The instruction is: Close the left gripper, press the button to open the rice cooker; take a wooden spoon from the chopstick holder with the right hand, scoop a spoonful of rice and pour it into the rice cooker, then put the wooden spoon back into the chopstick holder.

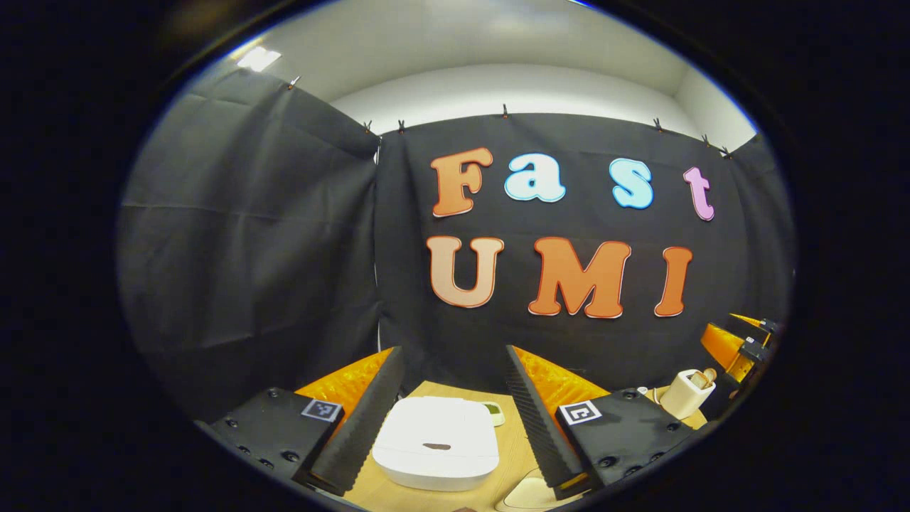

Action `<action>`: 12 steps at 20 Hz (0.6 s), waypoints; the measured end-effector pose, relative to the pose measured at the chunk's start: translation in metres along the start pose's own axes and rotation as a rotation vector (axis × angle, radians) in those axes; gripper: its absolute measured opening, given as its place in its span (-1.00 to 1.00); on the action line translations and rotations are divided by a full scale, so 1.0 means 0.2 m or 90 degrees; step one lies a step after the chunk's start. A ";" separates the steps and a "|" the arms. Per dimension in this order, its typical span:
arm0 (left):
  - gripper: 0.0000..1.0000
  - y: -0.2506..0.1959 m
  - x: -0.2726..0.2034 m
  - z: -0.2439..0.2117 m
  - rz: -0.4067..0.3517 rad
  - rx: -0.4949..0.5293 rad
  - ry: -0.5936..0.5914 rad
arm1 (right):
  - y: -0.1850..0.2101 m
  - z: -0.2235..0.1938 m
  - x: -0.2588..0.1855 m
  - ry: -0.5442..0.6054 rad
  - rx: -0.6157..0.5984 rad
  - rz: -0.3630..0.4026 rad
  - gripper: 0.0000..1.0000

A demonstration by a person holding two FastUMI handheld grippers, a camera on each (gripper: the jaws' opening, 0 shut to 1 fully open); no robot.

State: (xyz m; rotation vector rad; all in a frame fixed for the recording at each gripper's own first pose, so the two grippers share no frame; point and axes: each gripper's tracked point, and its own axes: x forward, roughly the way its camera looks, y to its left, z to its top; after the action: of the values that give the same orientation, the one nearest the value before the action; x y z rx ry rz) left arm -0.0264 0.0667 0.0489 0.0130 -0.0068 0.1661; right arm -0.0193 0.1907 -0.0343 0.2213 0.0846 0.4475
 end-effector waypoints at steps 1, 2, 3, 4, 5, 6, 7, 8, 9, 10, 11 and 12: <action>0.99 -0.01 -0.02 0.03 -0.002 0.004 -0.013 | 0.01 0.01 0.01 -0.004 -0.002 0.001 0.89; 0.99 -0.01 -0.04 0.05 -0.005 0.009 -0.025 | 0.02 0.02 0.01 -0.010 -0.007 0.005 0.89; 0.99 -0.02 -0.04 0.05 -0.005 0.013 -0.034 | 0.02 0.03 0.01 -0.013 -0.013 0.006 0.89; 1.00 -0.03 -0.05 0.06 -0.008 0.015 -0.041 | 0.03 0.05 0.01 -0.017 -0.019 0.008 0.89; 0.90 -0.04 -0.05 0.07 -0.010 0.014 -0.046 | 0.03 0.06 0.00 -0.021 -0.022 0.009 0.89; 0.90 -0.05 -0.06 0.08 -0.017 0.011 -0.049 | 0.04 0.07 0.00 -0.026 -0.024 0.008 0.89; 0.90 -0.08 -0.07 0.07 -0.027 0.009 -0.050 | 0.05 0.07 0.00 -0.030 -0.028 0.009 0.89; 0.99 -0.10 -0.08 0.07 -0.035 0.008 -0.055 | 0.04 0.07 0.00 -0.032 -0.031 0.007 0.89; 0.91 -0.12 -0.08 0.07 -0.042 0.010 -0.056 | 0.04 0.08 0.00 -0.035 -0.034 0.008 0.89; 0.99 -0.13 -0.09 0.07 -0.048 0.014 -0.058 | 0.04 0.08 -0.01 -0.035 -0.036 0.006 0.89; 0.90 -0.14 -0.08 0.07 -0.049 0.020 -0.059 | 0.03 0.08 -0.01 -0.035 -0.034 0.003 0.89; 0.89 -0.13 -0.07 0.04 -0.051 0.024 -0.059 | 0.02 0.09 -0.02 -0.036 -0.031 0.001 0.89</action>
State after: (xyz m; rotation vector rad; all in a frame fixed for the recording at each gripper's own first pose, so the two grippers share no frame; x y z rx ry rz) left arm -0.0367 0.0389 0.0562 0.0588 -0.0961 0.0855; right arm -0.0220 0.1890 -0.0161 0.1859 0.0173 0.4439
